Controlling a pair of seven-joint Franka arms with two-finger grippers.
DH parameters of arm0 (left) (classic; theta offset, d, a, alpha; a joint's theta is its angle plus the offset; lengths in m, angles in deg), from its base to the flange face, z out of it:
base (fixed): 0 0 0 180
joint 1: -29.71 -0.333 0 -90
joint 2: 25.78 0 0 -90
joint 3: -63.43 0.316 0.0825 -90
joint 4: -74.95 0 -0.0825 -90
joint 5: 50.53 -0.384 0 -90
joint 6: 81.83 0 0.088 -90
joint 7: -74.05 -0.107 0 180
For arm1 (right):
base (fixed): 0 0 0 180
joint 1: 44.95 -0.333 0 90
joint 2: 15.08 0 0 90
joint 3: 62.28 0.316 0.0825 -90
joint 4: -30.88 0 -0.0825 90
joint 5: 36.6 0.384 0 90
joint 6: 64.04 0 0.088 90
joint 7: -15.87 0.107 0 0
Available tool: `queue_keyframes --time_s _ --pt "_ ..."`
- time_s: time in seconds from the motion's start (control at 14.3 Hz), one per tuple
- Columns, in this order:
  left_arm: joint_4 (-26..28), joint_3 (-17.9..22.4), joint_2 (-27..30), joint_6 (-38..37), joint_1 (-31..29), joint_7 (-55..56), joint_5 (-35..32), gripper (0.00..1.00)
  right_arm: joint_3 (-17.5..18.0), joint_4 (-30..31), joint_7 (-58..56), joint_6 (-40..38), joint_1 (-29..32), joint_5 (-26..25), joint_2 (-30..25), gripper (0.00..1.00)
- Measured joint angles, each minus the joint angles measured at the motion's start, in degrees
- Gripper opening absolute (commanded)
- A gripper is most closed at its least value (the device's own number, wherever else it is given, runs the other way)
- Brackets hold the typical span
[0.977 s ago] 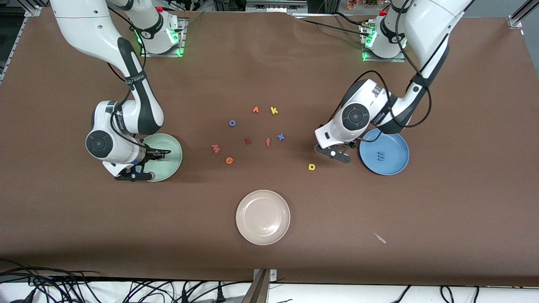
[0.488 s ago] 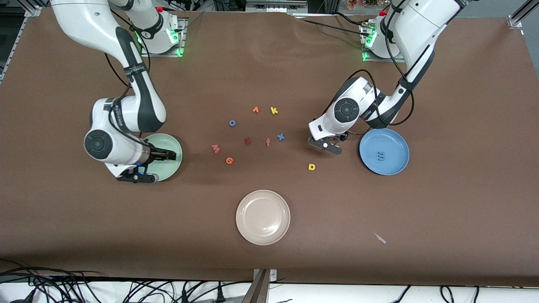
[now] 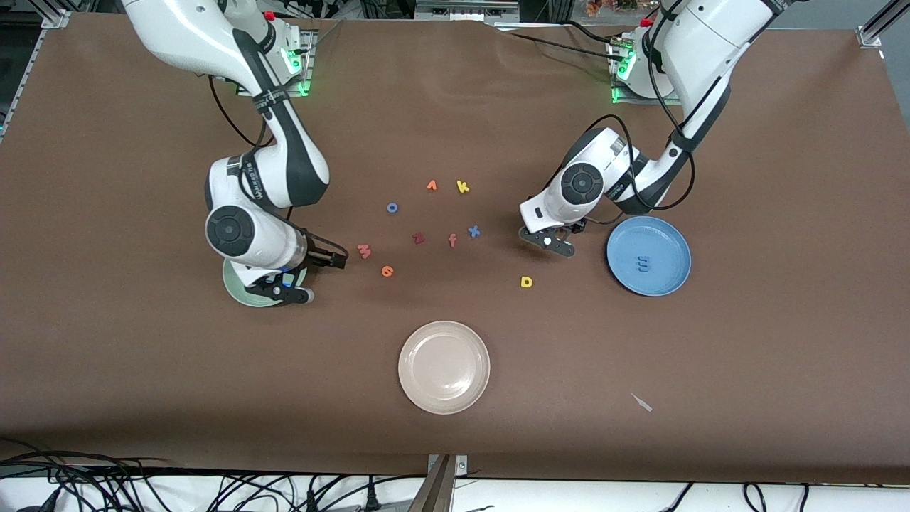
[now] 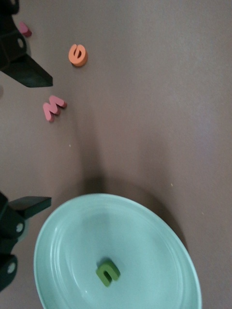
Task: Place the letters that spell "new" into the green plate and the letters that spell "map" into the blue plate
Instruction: 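Drop the c on the green plate while the left gripper grasps cyan b, then carry the b with the left gripper while the right gripper reaches pink w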
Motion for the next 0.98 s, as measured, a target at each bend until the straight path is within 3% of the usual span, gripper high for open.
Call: queue_keyframes --time_s 0.14,0.42,0.84,0.98 --pt "0.0 0.0 0.0 0.0 0.0 0.0 0.0 0.31 0.1 0.0 2.7 0.1 -1.6 0.1 0.2 1.0" --pt "0.0 0.0 0.0 0.1 0.0 0.1 -2.7 0.12 0.2 2.3 12.5 5.7 -3.7 0.2 0.4 1.0" --pt "-1.1 0.1 1.0 -0.9 -0.5 0.1 -3.1 0.12 0.3 5.1 28.2 10.5 -5.7 0.2 0.5 1.0" --pt "-4.2 0.1 2.5 -7.6 -1.0 -0.1 -3.2 0.12 0.3 7.0 31.6 13.3 -5.6 0.2 0.6 1.0"
